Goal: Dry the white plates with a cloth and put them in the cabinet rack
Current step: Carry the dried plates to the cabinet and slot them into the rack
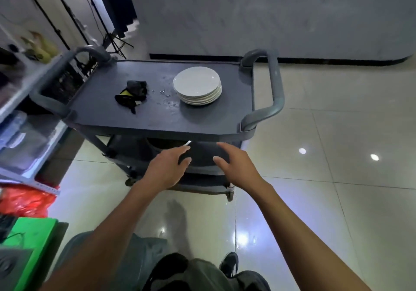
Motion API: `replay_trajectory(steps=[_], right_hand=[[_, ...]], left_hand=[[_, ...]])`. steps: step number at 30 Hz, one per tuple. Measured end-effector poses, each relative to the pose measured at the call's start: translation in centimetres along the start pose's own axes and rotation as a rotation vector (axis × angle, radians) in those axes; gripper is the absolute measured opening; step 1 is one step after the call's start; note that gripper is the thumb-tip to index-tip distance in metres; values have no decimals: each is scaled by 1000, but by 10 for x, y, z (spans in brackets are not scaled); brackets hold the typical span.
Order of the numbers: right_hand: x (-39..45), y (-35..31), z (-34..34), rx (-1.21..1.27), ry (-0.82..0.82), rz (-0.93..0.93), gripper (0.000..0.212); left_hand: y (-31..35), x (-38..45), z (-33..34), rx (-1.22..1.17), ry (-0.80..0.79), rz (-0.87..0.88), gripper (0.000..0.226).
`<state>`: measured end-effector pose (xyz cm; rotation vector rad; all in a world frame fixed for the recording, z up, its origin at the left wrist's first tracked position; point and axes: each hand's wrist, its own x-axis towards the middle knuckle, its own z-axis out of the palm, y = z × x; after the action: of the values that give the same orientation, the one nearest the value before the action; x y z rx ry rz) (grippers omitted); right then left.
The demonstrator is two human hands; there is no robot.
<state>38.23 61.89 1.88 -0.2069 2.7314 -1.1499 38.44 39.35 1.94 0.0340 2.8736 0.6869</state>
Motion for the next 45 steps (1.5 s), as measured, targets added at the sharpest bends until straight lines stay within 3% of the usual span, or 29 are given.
replay_trajectory(steps=[6, 13, 18, 24, 32, 37, 45], right_hand=[[79, 0, -12, -12, -30, 5, 50], [181, 1, -13, -86, -52, 43, 51], [258, -9, -10, -81, 0, 138, 52], [316, -14, 6, -26, 106, 274, 58], [370, -8, 9, 154, 223, 515, 69], [388, -5, 14, 182, 265, 558, 45], [393, -3, 22, 283, 347, 596, 55]], left_hand=[[0, 71, -13, -1, 34, -33, 48], [-25, 184, -36, -60, -31, 24, 48], [-46, 272, -59, -156, 26, 70, 43], [-77, 350, -63, -249, -12, 57, 45], [-87, 402, -68, -532, -52, -134, 56], [-80, 418, -56, -629, -127, -234, 64], [-63, 421, -39, -688, -5, -265, 68]])
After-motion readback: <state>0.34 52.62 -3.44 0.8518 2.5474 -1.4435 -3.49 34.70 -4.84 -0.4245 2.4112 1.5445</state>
